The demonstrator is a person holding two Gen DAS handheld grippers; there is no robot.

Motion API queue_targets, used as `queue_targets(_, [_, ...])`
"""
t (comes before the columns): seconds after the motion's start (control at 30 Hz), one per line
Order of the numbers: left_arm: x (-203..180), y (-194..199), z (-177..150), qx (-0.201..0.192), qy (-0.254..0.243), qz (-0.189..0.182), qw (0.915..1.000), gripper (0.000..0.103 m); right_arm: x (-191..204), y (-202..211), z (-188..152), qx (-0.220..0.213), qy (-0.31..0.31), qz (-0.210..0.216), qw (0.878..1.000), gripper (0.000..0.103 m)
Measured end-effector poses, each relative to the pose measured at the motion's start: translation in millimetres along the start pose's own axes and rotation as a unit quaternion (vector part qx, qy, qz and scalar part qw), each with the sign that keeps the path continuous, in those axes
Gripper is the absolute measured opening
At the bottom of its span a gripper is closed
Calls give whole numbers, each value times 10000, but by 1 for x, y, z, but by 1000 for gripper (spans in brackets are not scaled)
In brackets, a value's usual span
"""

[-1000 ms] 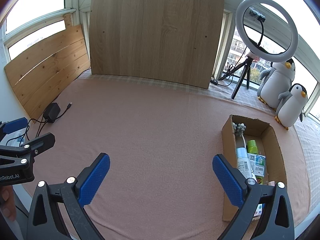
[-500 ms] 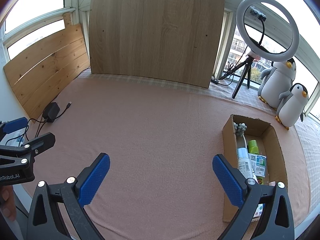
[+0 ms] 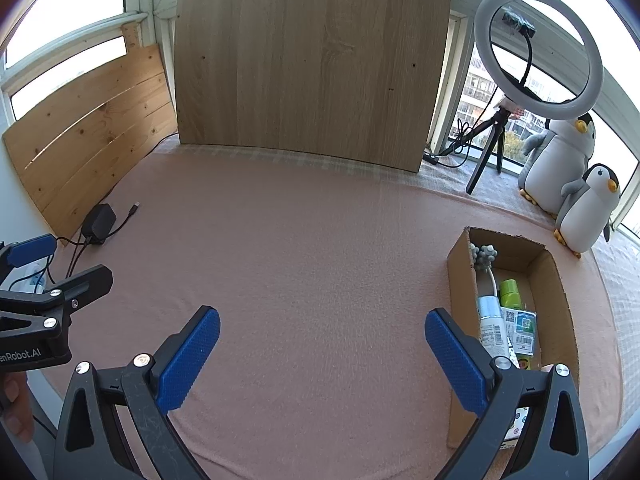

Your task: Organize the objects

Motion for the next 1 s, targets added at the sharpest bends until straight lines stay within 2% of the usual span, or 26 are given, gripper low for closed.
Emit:
queue_targets(0.4, [-2, -10, 2, 82, -49, 30, 10000, 102, -2, -8, 1, 64, -48, 30, 10000, 101])
queue_targets(0.9, [-4, 3, -7, 3, -159, 79, 9998, 102, 2, 2, -5, 29, -59, 14, 10000, 101])
queue_targets(1.0, [-4, 6, -9, 22, -84, -95, 9999, 102, 4, 5, -7, 22, -46, 13, 10000, 101])
Point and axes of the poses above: each gripper's, at about its wrist camera, not at the fingertips, and y roughly against the way its jaws point, x to its left, z to its top, the point moved 7 cm from there along -y, roughly the way its jaws point, and after that the axes turned 13 degrees about z, right-handed, at the moved point
